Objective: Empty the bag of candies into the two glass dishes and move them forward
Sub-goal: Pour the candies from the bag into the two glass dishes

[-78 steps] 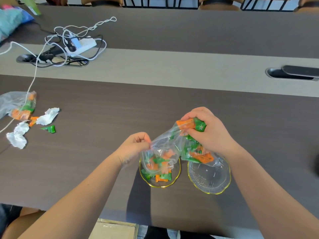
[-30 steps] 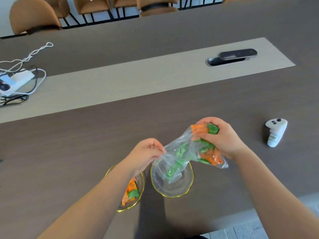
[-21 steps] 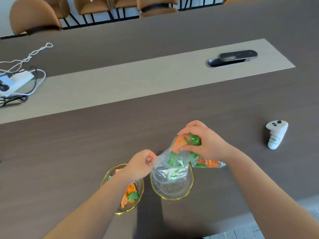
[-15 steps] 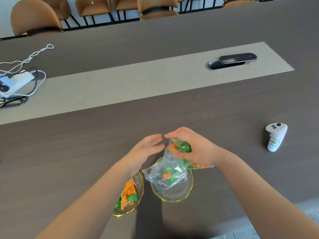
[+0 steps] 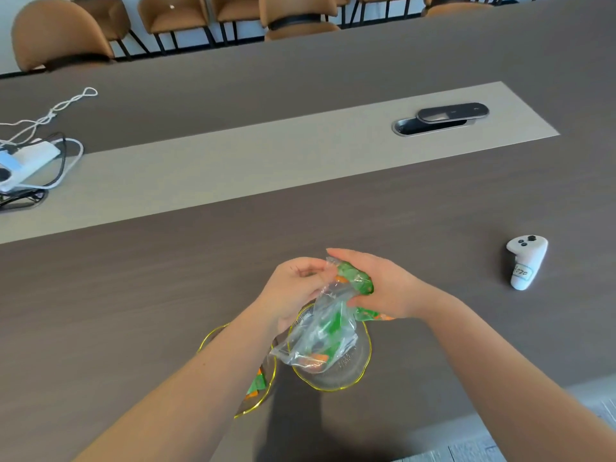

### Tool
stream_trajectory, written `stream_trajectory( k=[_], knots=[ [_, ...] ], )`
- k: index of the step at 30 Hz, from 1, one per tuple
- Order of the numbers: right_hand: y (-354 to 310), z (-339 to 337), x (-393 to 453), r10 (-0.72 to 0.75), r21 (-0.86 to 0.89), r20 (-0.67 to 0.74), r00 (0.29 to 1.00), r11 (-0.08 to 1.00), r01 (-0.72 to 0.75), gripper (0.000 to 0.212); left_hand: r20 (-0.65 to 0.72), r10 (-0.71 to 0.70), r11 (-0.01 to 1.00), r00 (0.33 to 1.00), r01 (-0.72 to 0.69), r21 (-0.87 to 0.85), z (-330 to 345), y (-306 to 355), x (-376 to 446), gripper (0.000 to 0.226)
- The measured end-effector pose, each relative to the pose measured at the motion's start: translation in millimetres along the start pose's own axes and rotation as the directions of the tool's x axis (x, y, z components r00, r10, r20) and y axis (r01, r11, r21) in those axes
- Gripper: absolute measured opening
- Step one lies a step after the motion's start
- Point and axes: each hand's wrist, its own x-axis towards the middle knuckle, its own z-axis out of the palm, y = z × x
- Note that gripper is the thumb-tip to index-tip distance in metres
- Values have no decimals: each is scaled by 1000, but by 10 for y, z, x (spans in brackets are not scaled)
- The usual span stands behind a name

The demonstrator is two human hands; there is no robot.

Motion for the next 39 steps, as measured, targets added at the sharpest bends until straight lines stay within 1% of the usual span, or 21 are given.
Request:
stream_trajectory(
  k=[1, 5, 8, 9, 10, 12, 13, 16, 19, 21, 24, 29, 32, 35, 39],
  knots=[
    [3, -6, -10, 4, 5, -2, 1000, 1000, -4, 86, 7, 16, 1000, 1000, -16, -14, 5, 18, -9, 12],
    [-9, -64, -65, 20, 55, -13, 1000, 998, -19, 88, 135, 80, 992, 988, -66, -109, 13, 35, -13, 21],
    [14, -101, -100, 42, 98, -27, 999, 994, -39, 85, 190, 117, 985, 975, -89, -147, 40, 68, -32, 19],
    [47, -104, -111, 57, 137, -31, 998, 989, -52, 78, 194, 122, 984, 973, -93, -153, 61, 84, -48, 19],
    [69, -105, -131, 69, 172, -36, 997, 983, -61, 66, 193, 125, 982, 973, -94, -163, 76, 90, -53, 21],
    [116, -106, -160, 100, 152, -44, 994, 984, -92, 33, 179, 121, 979, 976, -88, -185, 84, 96, -53, 26],
    [147, -104, -171, 126, 139, -37, 991, 983, -120, 21, 175, 118, 977, 977, -83, -197, 80, 99, -57, 27],
    [233, -103, -199, 225, 198, -13, 974, 956, -218, 9, 211, 130, 974, 969, -85, -209, 65, 102, -81, 29],
    [310, -106, -221, 272, 149, 4, 962, 951, -270, 17, 222, 149, 965, 964, -93, -246, 34, 114, -100, 29],
    [321, -115, -245, 299, 115, 3, 954, 948, -297, 13, 217, 158, 960, 963, -98, -264, 11, 127, -114, 28],
    [276, -160, -292, 354, 148, -10, 935, 926, -348, 5, 188, 151, 957, 970, -96, -273, -28, 122, -122, 26],
    [158, -226, -299, 373, 138, -34, 927, 921, -365, 15, 159, 126, 950, 979, -73, -304, -84, 110, -155, 27],
    [37, -273, -303, 351, 182, -57, 935, 924, -336, 21, 122, 128, 943, 984, -83, -322, -128, 90, -172, 28],
    [-87, -322, -323, 321, 241, -73, 944, 924, -296, 16, 106, 145, 931, 984, -99, -351, -176, 106, -192, 27],
    [-238, -375, -344, 274, 283, -96, 957, 929, -238, 18, 97, 169, 924, 981, -124, -361, -236, 165, -236, 29]
  ],
)
